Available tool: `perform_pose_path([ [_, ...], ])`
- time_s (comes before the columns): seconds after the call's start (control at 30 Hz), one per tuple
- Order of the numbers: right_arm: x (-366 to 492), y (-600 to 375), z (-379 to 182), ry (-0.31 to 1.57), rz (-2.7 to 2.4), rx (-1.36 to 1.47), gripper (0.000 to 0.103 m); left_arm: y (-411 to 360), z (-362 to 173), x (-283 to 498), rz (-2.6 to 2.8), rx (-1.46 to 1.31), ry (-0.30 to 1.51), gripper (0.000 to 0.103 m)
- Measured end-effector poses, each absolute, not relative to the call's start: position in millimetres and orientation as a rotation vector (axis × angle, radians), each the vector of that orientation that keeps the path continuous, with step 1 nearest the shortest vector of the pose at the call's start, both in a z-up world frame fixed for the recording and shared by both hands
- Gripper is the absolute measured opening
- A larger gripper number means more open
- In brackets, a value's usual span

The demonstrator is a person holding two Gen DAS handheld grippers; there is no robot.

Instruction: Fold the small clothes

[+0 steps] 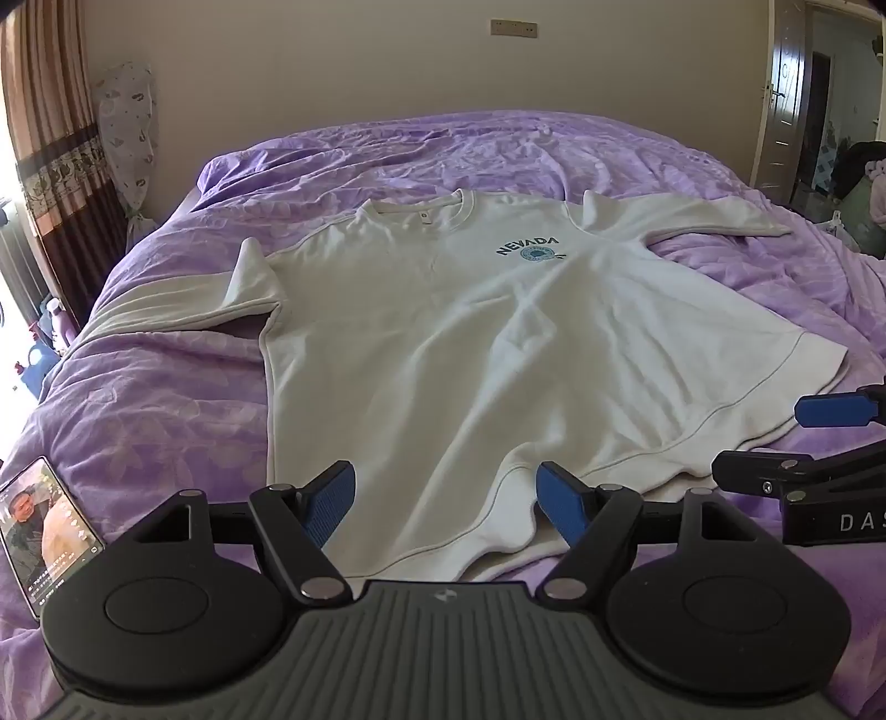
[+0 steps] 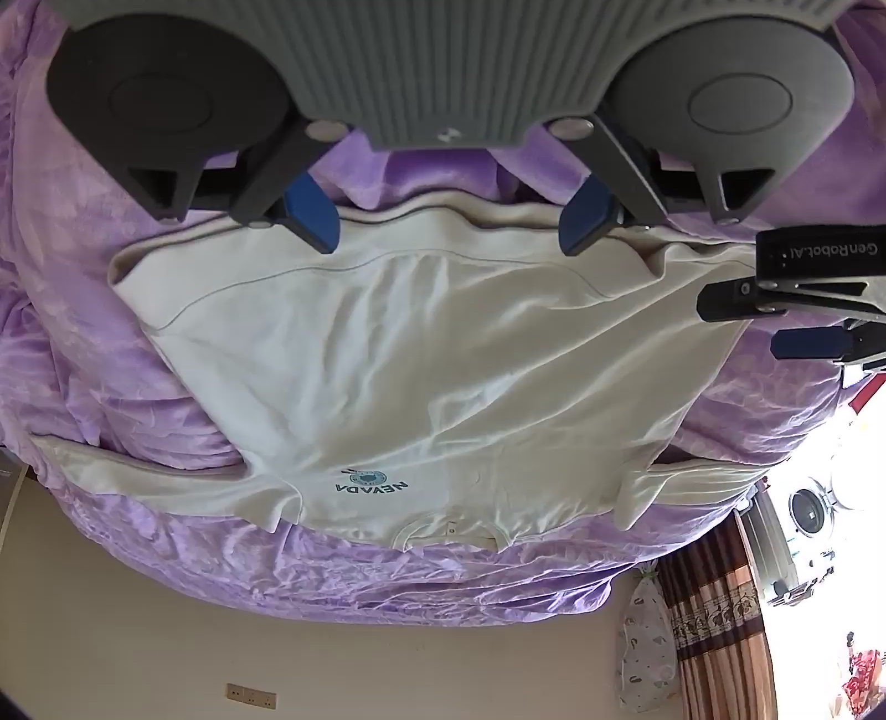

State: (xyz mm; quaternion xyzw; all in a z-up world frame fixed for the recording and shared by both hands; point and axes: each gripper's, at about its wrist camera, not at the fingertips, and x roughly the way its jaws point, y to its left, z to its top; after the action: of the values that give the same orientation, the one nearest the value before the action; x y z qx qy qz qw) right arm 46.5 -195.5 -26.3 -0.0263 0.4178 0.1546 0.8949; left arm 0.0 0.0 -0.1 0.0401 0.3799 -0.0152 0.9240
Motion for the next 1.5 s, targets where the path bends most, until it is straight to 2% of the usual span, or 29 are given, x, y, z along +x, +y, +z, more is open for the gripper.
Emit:
perform_pose_path([
  [1.5, 49, -199, -29, 0.893, 0.334, -0.029, 0.082, 0, 0, 0, -0.028, 0.086, 0.785, 0.088],
])
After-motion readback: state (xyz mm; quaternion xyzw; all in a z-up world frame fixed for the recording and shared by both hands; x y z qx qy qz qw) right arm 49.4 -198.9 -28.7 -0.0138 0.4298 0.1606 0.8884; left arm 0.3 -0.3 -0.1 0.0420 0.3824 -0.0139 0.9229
